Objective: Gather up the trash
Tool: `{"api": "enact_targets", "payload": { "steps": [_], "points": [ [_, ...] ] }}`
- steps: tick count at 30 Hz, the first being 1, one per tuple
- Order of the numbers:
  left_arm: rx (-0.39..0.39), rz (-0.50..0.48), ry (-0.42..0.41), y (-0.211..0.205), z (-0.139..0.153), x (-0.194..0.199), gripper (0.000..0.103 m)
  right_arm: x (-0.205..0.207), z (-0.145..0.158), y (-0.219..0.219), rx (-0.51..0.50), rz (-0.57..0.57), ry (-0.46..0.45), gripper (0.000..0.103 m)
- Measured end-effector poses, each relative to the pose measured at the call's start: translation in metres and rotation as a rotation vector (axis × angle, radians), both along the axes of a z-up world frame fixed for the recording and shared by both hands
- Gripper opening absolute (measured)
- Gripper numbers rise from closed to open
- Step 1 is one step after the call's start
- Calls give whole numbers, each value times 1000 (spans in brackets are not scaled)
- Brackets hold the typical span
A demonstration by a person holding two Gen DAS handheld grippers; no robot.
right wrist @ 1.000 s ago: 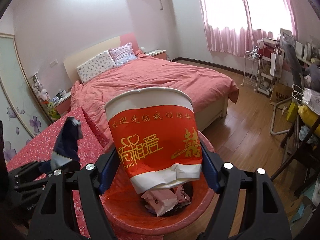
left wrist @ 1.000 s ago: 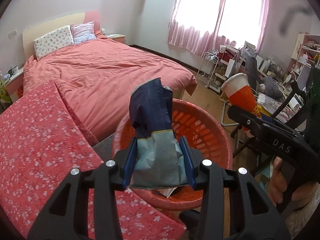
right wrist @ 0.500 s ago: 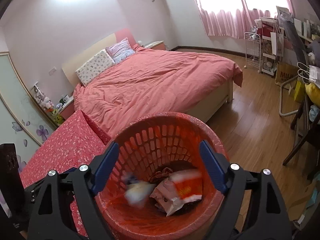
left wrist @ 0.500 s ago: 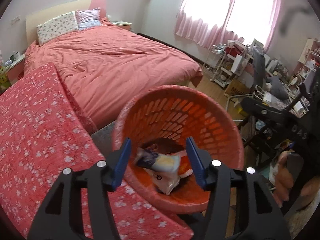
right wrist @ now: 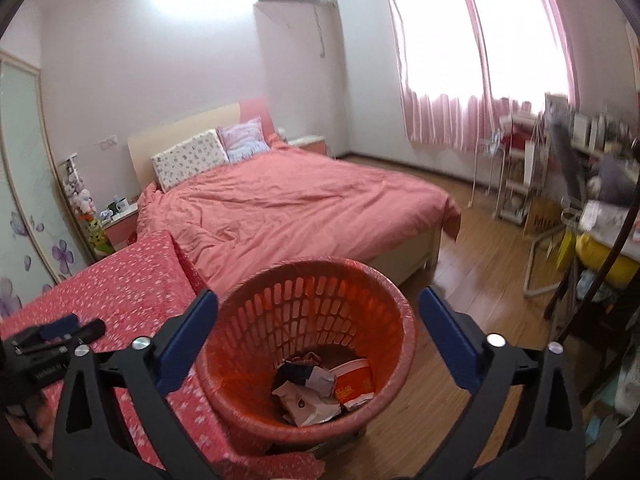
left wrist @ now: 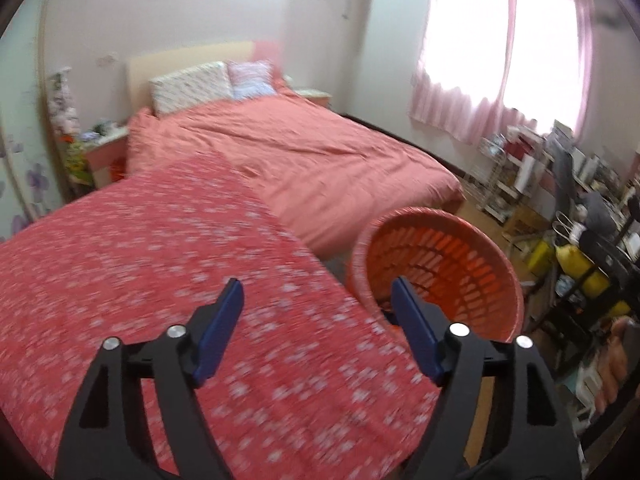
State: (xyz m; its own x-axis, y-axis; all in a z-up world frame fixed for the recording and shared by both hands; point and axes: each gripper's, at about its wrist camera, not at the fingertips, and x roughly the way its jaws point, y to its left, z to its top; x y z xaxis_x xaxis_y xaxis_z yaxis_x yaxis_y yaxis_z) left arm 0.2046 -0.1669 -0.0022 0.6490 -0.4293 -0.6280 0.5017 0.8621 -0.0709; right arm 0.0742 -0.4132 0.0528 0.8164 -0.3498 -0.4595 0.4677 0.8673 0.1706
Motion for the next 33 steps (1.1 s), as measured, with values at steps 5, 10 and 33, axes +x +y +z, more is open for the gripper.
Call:
{"api": "enact_targets", "payload": {
  "steps": [5, 10, 33],
  "points": [
    [7, 141, -89, 50, 17, -45, 95, -25, 8, 39, -115, -37, 0, 101],
    [36, 263, -123, 87, 19, -86, 99, -49, 8, 73, -183, -88, -5, 101],
    [20, 483, -180, 148, 1, -190, 99, -84, -16, 122, -146, -62, 68, 101]
  ]
}}
